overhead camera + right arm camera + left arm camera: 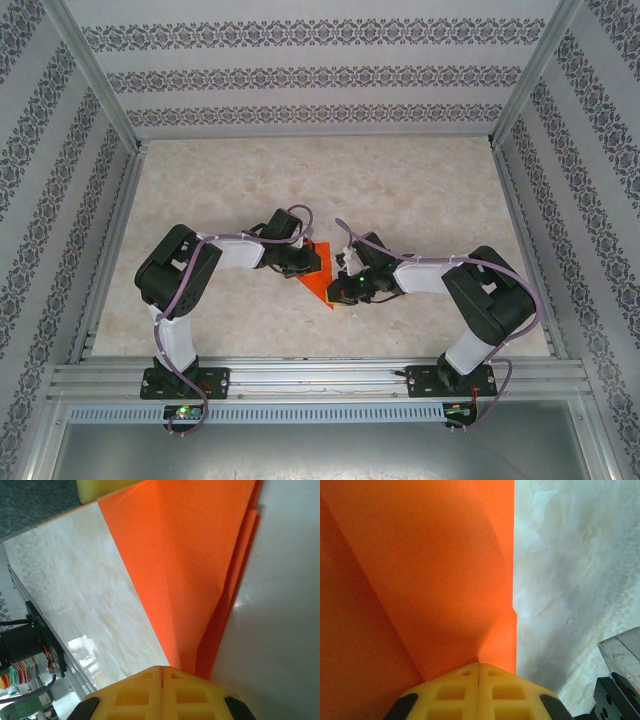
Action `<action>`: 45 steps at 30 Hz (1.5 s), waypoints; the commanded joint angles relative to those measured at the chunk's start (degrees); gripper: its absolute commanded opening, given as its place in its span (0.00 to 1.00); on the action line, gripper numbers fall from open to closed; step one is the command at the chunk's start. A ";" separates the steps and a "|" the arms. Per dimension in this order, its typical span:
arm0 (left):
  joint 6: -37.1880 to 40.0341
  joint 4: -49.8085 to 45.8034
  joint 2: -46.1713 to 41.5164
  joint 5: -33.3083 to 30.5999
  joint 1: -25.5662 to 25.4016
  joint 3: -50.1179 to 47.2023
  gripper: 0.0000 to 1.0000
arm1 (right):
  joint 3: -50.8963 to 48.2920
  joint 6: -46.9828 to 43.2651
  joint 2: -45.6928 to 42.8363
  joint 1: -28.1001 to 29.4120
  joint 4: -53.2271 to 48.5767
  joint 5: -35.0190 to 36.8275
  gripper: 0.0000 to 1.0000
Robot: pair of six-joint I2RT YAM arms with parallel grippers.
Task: Fold a paper plane with a square sheet of paper (fold left side to right side)
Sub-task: Fourth fold the wing at the center of the table.
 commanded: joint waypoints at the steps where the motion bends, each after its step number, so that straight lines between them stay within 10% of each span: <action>1: 1.29 -5.12 2.17 -4.83 0.20 -1.41 0.00 | -0.69 -1.57 0.51 0.78 -2.11 1.14 0.00; 45: 1.24 -5.30 2.44 -5.20 0.19 -1.51 0.00 | -0.58 -4.58 2.10 1.19 -8.06 2.41 0.00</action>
